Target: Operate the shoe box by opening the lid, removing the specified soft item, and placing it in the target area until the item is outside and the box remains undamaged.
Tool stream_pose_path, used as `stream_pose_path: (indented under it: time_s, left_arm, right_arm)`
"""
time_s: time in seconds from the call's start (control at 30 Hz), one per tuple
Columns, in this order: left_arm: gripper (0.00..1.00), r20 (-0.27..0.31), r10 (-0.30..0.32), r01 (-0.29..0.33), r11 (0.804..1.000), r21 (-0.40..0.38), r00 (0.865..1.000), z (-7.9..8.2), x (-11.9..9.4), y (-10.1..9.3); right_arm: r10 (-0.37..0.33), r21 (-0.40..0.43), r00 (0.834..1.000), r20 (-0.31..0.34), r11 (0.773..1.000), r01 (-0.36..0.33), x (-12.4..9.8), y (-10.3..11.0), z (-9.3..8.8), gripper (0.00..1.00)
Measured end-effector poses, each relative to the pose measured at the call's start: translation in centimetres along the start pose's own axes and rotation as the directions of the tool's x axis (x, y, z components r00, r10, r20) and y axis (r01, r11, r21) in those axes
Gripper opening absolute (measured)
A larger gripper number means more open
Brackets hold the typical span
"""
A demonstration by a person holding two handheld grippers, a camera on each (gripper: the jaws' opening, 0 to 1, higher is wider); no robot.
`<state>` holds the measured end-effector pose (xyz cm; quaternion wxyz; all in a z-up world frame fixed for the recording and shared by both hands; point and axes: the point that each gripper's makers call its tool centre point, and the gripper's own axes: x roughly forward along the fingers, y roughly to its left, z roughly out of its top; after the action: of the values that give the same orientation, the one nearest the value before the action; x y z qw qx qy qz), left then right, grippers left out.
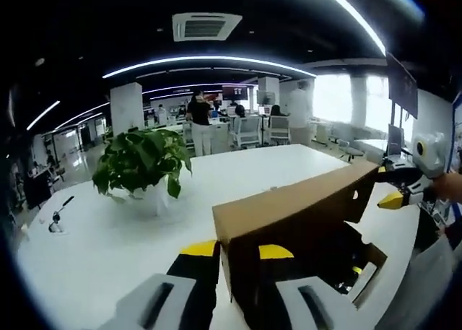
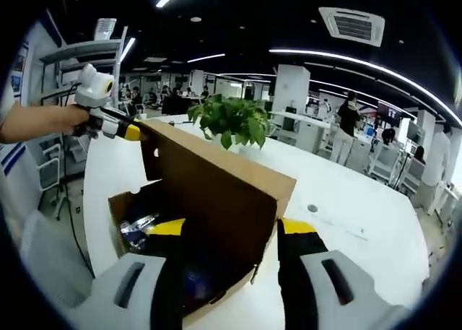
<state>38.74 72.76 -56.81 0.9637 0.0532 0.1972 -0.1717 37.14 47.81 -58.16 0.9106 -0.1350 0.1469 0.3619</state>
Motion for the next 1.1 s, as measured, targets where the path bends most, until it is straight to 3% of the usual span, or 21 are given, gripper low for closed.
stream_pose_path:
  time_s: [0.2, 0.37, 0.47, 0.7, 1.1]
  left_arm:
    - [0.04, 0.003, 0.031, -0.031, 0.999, -0.01, 1.0, 0.4, 0.9, 1.4]
    - [0.04, 0.009, 0.026, -0.025, 0.999, -0.025, 1.0, 0.6, 1.8, 1.7]
    - [0.04, 0.009, 0.027, -0.027, 0.999, -0.025, 1.0, 0.8, 2.3, 2.0]
    - [0.04, 0.003, 0.029, -0.029, 0.999, -0.027, 1.0, 1.1, 3.8, 2.5]
    - [0.04, -0.016, 0.038, -0.038, 0.998, -0.046, 0.999, 1.1, 6.3, 3.3]
  right_arm:
    - [-0.037, 0.028, 0.999, -0.005, 0.999, 0.037, 0.9, -1.5, -0.2, 0.34]
    - [-0.079, 0.066, 0.996, -0.039, 0.995, 0.081, 1.4, -2.6, -2.1, 0.27]
    - [-0.092, 0.134, 0.993, -0.078, 0.986, 0.101, 1.6, -3.0, -4.1, 0.23]
    - [-0.119, 0.163, 0.984, -0.13, 0.977, 0.14, 2.1, -3.9, -6.9, 0.11]
    - [-0.096, 0.179, 0.982, -0.163, 0.976, 0.125, 4.2, -3.9, -8.3, 0.04]
